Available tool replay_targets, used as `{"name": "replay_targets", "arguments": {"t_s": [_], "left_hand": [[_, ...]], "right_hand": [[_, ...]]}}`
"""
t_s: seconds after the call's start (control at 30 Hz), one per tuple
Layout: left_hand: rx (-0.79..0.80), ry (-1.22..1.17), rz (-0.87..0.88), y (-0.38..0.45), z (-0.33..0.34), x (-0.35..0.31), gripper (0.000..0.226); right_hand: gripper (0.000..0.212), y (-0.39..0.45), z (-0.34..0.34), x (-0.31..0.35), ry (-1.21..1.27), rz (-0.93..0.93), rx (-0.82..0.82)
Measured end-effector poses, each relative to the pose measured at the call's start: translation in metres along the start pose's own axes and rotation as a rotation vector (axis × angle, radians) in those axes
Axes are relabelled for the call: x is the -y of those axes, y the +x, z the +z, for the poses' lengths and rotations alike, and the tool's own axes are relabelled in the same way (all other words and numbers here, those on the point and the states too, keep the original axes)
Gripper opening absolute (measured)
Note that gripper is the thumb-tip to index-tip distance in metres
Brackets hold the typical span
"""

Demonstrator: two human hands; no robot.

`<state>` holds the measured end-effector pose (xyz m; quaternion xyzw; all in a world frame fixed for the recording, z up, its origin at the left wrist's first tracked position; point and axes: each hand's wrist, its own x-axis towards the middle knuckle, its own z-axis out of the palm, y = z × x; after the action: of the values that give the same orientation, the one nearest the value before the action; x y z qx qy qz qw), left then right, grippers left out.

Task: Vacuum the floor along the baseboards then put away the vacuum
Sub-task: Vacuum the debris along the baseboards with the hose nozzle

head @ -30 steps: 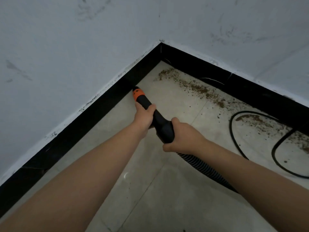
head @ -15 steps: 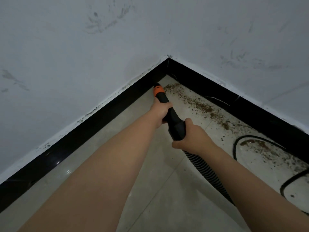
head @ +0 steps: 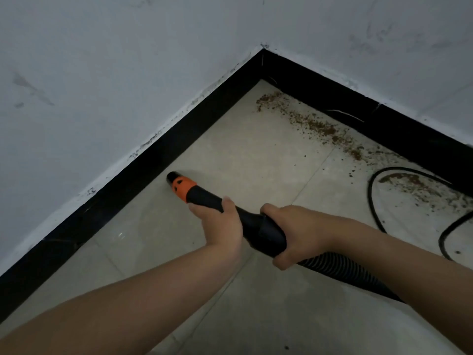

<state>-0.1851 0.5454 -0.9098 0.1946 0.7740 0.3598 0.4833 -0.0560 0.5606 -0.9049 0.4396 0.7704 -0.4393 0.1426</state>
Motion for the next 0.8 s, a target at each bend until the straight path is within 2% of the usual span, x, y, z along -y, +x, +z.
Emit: {"name": "replay_targets", "arguments": {"t_s": [0.13, 0.3, 0.6, 0.8], "left_hand": [[-0.028, -0.030, -0.042, -0.007, -0.019, 0.013, 0.067], [0.016, -0.084, -0.077, -0.014, -0.005, 0.010, 0.070], [-0.059, 0.092, 0.116, 0.014, -0.008, 0.006, 0.062], [0.249, 0.176, 0.180, 0.001, 0.031, 0.004, 0.059]], "right_hand": [[0.053, -0.005, 0.009, 0.015, -0.019, -0.035, 0.055], [0.055, -0.022, -0.002, 0.008, -0.017, 0.030, 0.044], [0.057, 0.011, 0.014, 0.024, 0.054, 0.014, -0.104], [0.054, -0.029, 0.025, 0.001, -0.003, 0.196, -0.286]]}}
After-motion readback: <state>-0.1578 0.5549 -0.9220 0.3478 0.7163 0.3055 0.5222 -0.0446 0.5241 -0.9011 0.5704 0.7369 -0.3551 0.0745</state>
